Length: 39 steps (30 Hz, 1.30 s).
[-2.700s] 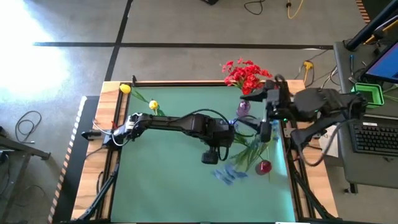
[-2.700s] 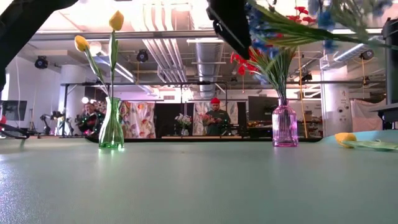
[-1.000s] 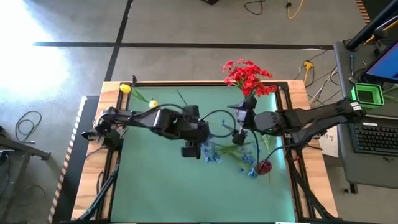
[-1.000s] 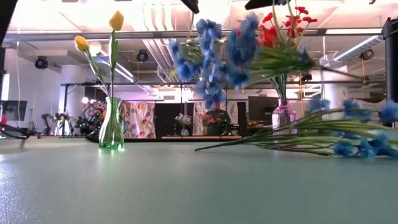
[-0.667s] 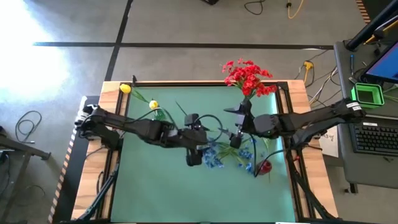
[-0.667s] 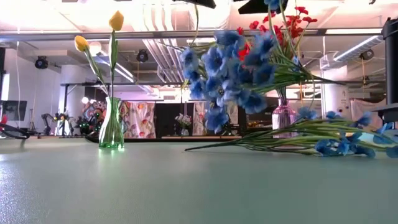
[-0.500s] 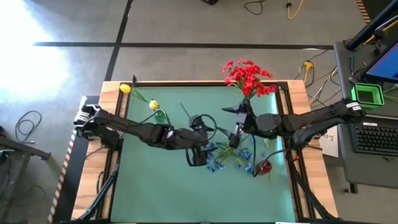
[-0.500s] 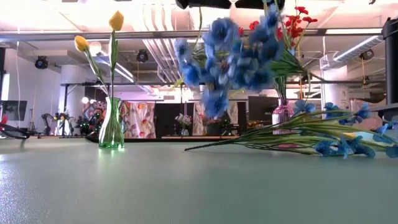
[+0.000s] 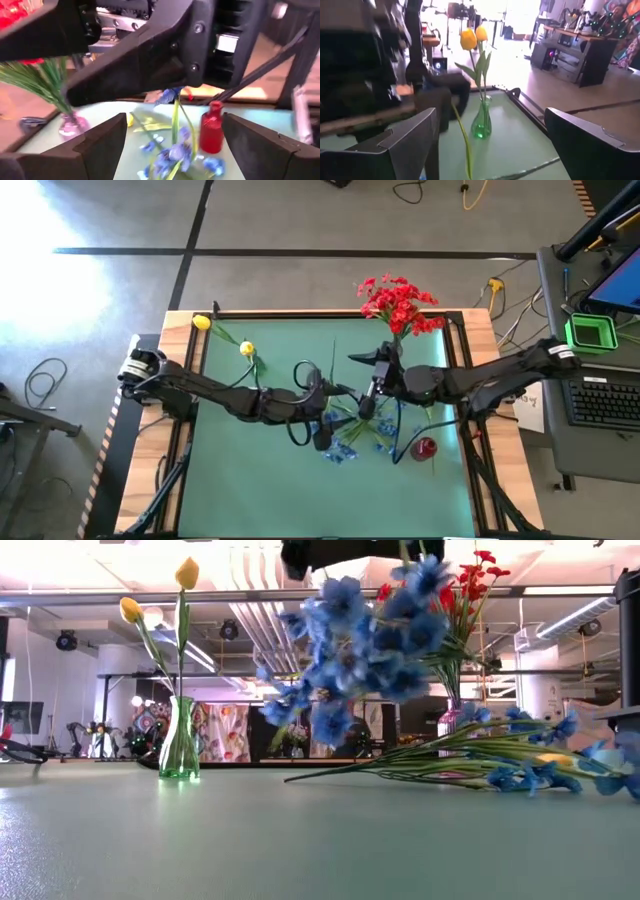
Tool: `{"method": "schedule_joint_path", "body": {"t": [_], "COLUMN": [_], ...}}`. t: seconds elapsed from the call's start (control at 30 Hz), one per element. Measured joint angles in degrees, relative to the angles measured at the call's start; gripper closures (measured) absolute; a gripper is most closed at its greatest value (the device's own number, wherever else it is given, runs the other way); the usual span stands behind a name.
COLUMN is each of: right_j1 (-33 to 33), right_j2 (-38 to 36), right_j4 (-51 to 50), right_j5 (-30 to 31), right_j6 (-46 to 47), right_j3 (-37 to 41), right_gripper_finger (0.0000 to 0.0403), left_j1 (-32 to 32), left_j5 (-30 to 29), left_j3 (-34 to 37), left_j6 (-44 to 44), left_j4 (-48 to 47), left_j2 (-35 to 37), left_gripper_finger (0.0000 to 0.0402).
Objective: Sort flowers into vase by color
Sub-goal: Put the blue flower into the red vase
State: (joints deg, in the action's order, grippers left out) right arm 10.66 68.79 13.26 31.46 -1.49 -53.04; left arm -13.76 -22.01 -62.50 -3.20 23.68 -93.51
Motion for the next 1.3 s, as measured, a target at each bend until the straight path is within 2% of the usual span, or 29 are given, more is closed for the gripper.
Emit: {"method": "schedule_joint_path", "body": {"t": [0.27, 0.4, 0.87, 1.3], "right_j1": [-0.4, -0.5, -0.6, -0.6], "right_j2": [2.6, 4.0, 4.9, 5.1], "right_j4": [5.6, 7.3, 9.7, 9.8], "right_j5": [0.0, 0.0, -0.4, -0.4], "right_j6": [-0.2, -0.6, -0.3, 0.7], "right_j3": [0.0, 0.0, 0.0, 0.0], "right_gripper_finger": [0.0039, 0.0039, 0.0039, 0.0039], "left_j1": [0.2, 0.2, 1.9, 1.9], "left_j5": [2.9, 5.1, 3.1, 3.1], "left_j3": [5.5, 5.7, 5.0, 5.0], "left_j6": [-3.5, -3.5, -4.4, -1.2], "left_j4": [10.8, 11.5, 16.7, 17.7], "left_j2": [0.0, 0.0, -6.2, -6.4], "left_gripper_finger": [0.0086, 0.0086, 0.0089, 0.0099]}}
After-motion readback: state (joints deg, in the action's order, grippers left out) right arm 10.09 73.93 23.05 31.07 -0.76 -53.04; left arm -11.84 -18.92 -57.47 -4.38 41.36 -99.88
